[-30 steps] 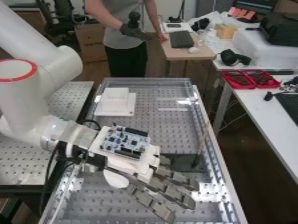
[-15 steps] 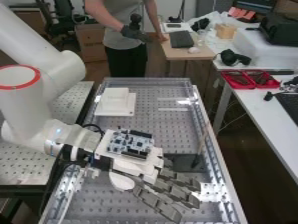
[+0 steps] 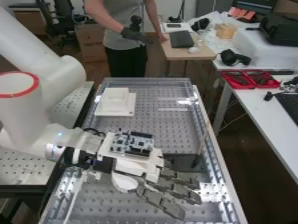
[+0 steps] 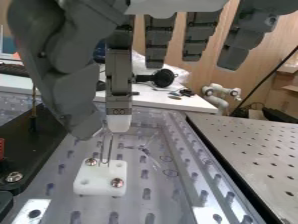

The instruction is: Grab the paper clip and place it in the clear container

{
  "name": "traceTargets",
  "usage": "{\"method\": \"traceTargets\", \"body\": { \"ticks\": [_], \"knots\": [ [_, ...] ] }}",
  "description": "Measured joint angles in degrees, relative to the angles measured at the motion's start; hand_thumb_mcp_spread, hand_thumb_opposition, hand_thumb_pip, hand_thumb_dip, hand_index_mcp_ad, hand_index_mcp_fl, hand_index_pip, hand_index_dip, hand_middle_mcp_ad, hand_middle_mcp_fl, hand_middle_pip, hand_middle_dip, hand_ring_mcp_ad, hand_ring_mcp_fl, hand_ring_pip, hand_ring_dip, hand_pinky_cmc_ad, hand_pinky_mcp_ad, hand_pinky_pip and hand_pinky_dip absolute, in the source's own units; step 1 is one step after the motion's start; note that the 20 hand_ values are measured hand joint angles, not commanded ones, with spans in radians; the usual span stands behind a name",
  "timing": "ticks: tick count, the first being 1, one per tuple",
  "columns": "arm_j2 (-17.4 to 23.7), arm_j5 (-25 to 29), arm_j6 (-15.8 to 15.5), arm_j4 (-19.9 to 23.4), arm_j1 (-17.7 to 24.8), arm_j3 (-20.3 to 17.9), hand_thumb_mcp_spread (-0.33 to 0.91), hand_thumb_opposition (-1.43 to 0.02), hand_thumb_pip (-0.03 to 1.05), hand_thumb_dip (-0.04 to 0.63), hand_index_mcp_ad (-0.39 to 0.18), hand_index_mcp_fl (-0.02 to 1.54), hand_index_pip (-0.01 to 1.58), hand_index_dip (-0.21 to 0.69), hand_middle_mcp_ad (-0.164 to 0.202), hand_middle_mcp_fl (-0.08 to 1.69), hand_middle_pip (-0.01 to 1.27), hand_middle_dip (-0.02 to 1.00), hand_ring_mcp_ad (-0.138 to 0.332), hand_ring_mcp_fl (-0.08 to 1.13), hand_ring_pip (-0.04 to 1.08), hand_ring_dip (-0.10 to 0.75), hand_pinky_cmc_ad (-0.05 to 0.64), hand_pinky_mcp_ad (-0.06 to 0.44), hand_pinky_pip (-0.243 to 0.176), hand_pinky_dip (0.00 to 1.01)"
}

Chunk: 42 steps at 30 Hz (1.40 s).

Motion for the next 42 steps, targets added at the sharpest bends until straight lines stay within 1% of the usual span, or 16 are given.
{"method": "traceTargets", "body": {
  "ticks": [6,8,9,13,15,17,20,21,22,24,26,28,31,33,35,42],
  "knots": [
    [-0.7,-1.1,-1.0,0.0,-0.2,0.5,0.36,-0.80,0.70,0.227,-0.201,0.37,1.39,-0.031,-0.002,0.06,0.12,0.15,0.119,0.00,0.09,0.087,0.291,0.250,-0.075,0.28],
    [-0.8,-1.4,-1.3,0.0,-0.3,0.7,0.36,-0.80,0.70,0.227,-0.201,0.37,1.39,-0.033,-0.002,0.06,0.13,0.16,0.119,0.00,0.08,0.087,0.291,0.250,-0.058,0.28],
    [-0.9,-1.7,-1.7,0.1,-0.4,0.8,0.36,-0.80,0.70,0.227,-0.201,0.37,1.39,-0.037,-0.002,0.06,0.13,0.16,0.119,0.00,0.08,0.087,0.291,0.250,-0.058,0.27],
    [-1.2,-2.5,-2.3,0.0,-0.6,1.2,0.37,-0.81,0.70,0.227,-0.201,0.38,1.39,-0.028,-0.003,0.06,0.13,0.16,0.117,0.00,0.08,0.087,0.291,0.248,-0.058,0.27],
    [-1.3,-2.7,-2.7,0.0,-0.7,1.4,0.37,-0.80,0.70,0.227,-0.201,0.38,1.39,-0.044,-0.003,0.05,0.12,0.16,0.117,0.00,0.09,0.087,0.291,0.248,-0.058,0.27],
    [-1.4,-2.9,-3.1,-0.2,-0.8,1.6,0.37,-0.80,0.70,0.227,-0.201,0.38,1.39,-0.042,-0.002,0.09,0.12,0.16,0.117,0.00,0.08,0.087,0.291,0.248,-0.058,0.26],
    [-1.5,-3.3,-3.5,-0.3,-1.0,1.8,0.37,-0.80,0.70,0.223,-0.201,0.38,1.39,-0.045,-0.005,0.09,0.13,0.16,0.117,0.00,0.09,0.087,0.291,0.248,-0.058,0.25],
    [-1.6,-3.5,-3.7,-0.4,-1.1,2.0,0.37,-0.80,0.71,0.223,-0.201,0.38,1.39,-0.045,-0.005,0.09,0.12,0.16,0.117,0.00,0.09,0.087,0.291,0.248,-0.056,0.25],
    [-1.6,-3.6,-3.8,-0.5,-1.1,2.1,0.39,-0.81,0.71,0.223,-0.202,0.38,1.39,-0.045,-0.005,0.09,0.13,0.16,0.119,0.00,0.09,0.087,0.291,0.248,-0.040,0.25],
    [-1.7,-3.7,-3.9,-0.6,-1.2,2.2,0.38,-0.82,0.71,0.237,-0.202,0.38,1.39,-0.045,-0.007,0.09,0.12,0.16,0.115,0.00,0.09,0.087,0.291,0.250,-0.040,0.24],
    [-1.8,-3.7,-3.8,-0.8,-1.3,2.4,0.38,-0.82,0.71,0.239,-0.209,0.38,1.39,-0.045,-0.007,0.09,0.13,0.16,0.112,0.00,0.08,0.087,0.291,0.250,-0.044,0.23],
    [-1.8,-3.8,-3.7,-1.0,-1.3,2.5,0.39,-0.82,0.72,0.236,-0.215,0.38,1.40,-0.042,-0.005,0.09,0.12,0.16,0.106,0.00,0.08,0.087,0.291,0.251,-0.037,0.22],
    [-1.9,-3.9,-3.6,-1.3,-1.4,2.7,0.39,-0.83,0.73,0.262,-0.215,0.36,1.40,-0.056,-0.005,0.09,0.13,0.16,0.110,0.00,0.08,0.087,0.291,0.251,-0.037,0.22],
    [-2.0,-4.0,-3.5,-1.4,-1.4,2.7,0.39,-0.83,0.76,0.265,-0.215,0.32,1.39,-0.056,-0.009,0.09,0.12,0.16,0.106,0.00,0.08,0.087,0.291,0.251,-0.037,0.22],
    [-2.0,-4.0,-3.4,-1.3,-1.4,2.7,0.39,-0.83,0.79,0.265,-0.215,0.32,1.39,-0.059,-0.005,0.09,0.12,0.16,0.110,0.00,0.08,0.087,0.291,0.248,-0.035,0.22],
    [-2.2,-3.9,-3.0,-1.0,-1.4,2.4,0.39,-0.83,0.79,0.269,-0.215,0.32,1.41,-0.061,-0.009,0.09,0.12,0.16,0.106,0.00,0.08,0.087,0.291,0.248,-0.035,0.22]
  ]
}}
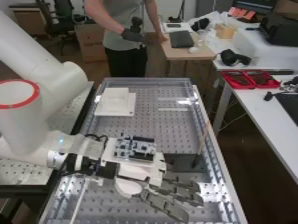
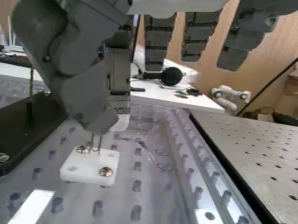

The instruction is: Grab the paper clip and place it in the clear container

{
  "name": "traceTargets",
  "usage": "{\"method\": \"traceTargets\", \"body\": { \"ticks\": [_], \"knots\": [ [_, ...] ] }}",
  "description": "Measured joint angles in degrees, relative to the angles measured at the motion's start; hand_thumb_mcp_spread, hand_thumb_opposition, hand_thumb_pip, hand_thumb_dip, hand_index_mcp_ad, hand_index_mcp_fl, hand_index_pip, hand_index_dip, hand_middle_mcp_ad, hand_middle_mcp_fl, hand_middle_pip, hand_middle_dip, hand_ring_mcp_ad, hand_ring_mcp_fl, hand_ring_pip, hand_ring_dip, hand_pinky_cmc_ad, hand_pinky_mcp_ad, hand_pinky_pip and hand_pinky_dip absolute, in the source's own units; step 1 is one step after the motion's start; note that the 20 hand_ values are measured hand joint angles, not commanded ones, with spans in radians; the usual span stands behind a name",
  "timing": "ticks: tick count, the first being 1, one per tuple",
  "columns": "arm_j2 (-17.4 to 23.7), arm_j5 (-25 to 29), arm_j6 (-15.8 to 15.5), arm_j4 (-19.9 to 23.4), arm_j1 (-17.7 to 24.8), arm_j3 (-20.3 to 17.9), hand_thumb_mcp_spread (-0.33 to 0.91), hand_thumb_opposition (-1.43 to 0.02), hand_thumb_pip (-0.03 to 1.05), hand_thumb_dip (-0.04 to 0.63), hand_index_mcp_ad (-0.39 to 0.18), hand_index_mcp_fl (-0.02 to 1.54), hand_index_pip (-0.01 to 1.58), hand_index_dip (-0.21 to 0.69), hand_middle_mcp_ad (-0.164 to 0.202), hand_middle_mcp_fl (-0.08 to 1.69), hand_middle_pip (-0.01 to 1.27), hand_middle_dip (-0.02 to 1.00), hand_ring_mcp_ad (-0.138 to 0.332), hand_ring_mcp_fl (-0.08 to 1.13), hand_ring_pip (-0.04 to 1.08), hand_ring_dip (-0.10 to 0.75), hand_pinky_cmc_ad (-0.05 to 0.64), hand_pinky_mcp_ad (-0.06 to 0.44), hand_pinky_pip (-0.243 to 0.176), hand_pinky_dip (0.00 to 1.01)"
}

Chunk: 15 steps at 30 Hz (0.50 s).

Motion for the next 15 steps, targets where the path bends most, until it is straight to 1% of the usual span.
{"method": "traceTargets", "body": {
  "ticks": [12,15],
  "knots": [
    [0.2,0.2,0.6,0.1,0.0,-0.6,0.39,-0.83,0.79,0.269,-0.215,0.32,1.41,-0.061,-0.009,0.09,0.12,0.16,0.106,0.00,0.08,0.087,0.291,0.248,-0.035,0.22],
    [0.2,0.2,0.8,0.2,0.1,-0.7,0.39,-0.83,0.79,0.269,-0.215,0.34,1.41,-0.061,-0.009,0.09,0.12,0.16,0.106,0.00,0.08,0.087,0.291,0.251,-0.035,0.22]
  ]
}}
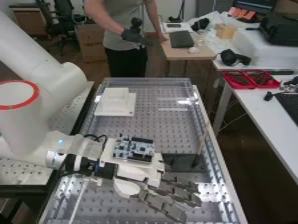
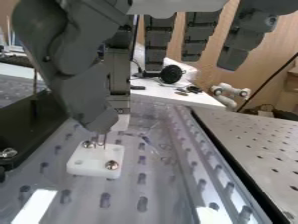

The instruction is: Grab the paper clip and place it in the clear container

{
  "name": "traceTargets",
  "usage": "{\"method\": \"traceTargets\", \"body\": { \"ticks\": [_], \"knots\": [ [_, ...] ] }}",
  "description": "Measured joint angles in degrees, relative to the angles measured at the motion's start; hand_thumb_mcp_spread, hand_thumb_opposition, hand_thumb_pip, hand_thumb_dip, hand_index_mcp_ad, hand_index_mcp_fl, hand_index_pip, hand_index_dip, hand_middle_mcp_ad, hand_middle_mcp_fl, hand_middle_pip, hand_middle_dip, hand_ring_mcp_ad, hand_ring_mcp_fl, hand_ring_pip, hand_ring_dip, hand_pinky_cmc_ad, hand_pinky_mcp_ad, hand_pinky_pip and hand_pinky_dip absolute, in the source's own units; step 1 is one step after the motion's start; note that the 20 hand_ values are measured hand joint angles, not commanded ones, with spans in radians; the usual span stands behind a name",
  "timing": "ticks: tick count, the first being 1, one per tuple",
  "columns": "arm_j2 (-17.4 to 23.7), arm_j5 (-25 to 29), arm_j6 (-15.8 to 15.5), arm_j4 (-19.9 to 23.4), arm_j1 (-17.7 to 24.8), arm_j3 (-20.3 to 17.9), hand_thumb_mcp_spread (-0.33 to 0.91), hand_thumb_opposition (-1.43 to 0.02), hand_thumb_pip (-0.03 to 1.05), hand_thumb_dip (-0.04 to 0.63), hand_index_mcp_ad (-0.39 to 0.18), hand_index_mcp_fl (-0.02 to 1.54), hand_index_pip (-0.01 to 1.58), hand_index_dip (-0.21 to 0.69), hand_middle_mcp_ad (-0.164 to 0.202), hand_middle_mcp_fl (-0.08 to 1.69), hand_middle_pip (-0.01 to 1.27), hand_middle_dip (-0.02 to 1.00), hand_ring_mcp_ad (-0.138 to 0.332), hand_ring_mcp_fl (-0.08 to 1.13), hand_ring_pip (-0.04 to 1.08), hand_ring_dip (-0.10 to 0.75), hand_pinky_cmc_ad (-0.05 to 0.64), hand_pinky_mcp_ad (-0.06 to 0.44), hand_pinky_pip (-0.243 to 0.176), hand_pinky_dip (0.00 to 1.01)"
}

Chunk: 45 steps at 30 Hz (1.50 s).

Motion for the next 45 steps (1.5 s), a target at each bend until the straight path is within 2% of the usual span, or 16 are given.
{"method": "traceTargets", "body": {
  "ticks": [20,26,29,45],
  "knots": [
    [-0.6,0.0,1.5,0.9,0.0,-0.1,0.39,-0.83,0.76,0.269,-0.216,0.40,1.41,-0.061,-0.009,0.09,0.12,0.16,0.106,0.00,0.08,0.087,0.291,0.248,-0.026,0.19],
    [-0.6,0.0,1.8,1.1,0.0,-0.1,0.39,-0.83,0.75,0.269,-0.232,0.42,1.41,-0.061,-0.005,0.09,0.12,0.16,0.115,0.00,0.09,0.087,0.291,0.248,-0.028,0.19],
    [-0.7,-0.1,1.7,0.9,0.0,0.2,0.39,-0.83,0.75,0.269,-0.232,0.42,1.41,-0.061,-0.007,0.11,0.12,0.16,0.098,0.00,0.09,0.087,0.291,0.248,-0.028,0.19],
    [-0.8,-0.4,1.4,0.3,-0.1,0.6,0.40,-0.83,0.75,0.269,-0.232,0.43,1.40,-0.061,-0.005,0.11,0.12,0.16,0.093,0.00,0.08,0.087,0.291,0.250,-0.016,0.19]
  ]
}}
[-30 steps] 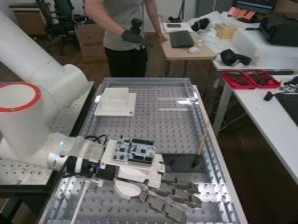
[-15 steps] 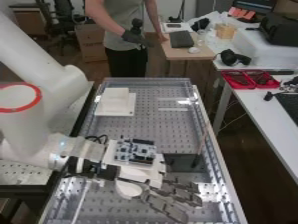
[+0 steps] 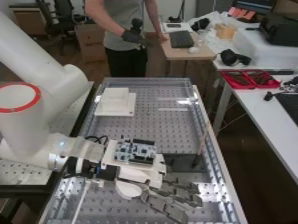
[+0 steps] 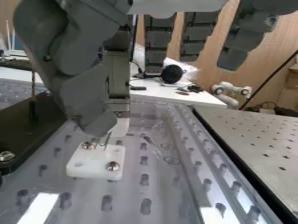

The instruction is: Grab the paper clip and place it in the clear container

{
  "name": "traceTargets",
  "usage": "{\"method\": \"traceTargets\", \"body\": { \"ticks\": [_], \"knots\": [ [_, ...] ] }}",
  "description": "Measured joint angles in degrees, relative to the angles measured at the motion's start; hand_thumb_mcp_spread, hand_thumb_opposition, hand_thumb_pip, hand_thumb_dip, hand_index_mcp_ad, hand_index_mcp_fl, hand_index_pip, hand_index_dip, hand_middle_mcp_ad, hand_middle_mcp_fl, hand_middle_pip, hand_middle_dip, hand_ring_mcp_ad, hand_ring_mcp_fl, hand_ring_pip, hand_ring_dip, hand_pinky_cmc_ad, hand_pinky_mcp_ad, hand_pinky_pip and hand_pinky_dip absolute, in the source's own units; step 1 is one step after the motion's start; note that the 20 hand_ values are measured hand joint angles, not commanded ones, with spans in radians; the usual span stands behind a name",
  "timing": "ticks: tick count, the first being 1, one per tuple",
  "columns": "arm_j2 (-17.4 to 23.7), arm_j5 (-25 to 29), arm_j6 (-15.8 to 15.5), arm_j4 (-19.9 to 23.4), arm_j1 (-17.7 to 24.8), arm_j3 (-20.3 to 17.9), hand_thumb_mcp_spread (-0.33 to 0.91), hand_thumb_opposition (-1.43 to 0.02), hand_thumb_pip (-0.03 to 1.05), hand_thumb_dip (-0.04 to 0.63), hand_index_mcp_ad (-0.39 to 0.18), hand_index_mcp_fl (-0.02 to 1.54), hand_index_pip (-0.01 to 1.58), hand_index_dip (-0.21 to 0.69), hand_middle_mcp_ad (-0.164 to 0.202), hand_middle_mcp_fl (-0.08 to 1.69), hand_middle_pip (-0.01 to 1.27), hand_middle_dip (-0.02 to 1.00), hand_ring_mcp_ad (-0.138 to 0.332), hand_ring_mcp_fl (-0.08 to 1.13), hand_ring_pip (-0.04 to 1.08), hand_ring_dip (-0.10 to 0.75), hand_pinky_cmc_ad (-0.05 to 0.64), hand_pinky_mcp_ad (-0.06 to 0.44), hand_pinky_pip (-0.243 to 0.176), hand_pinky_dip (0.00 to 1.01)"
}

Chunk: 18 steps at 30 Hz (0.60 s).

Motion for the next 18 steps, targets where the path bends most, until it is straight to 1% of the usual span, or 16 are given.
{"method": "traceTargets", "body": {
  "ticks": [18],
  "knots": [
    [-0.2,-0.7,-0.6,-0.5,-0.5,0.1,0.40,-0.83,0.75,0.269,-0.232,0.40,1.40,-0.061,-0.005,0.11,0.12,0.16,0.091,0.00,0.09,0.087,0.291,0.248,-0.016,0.19]
  ]
}}
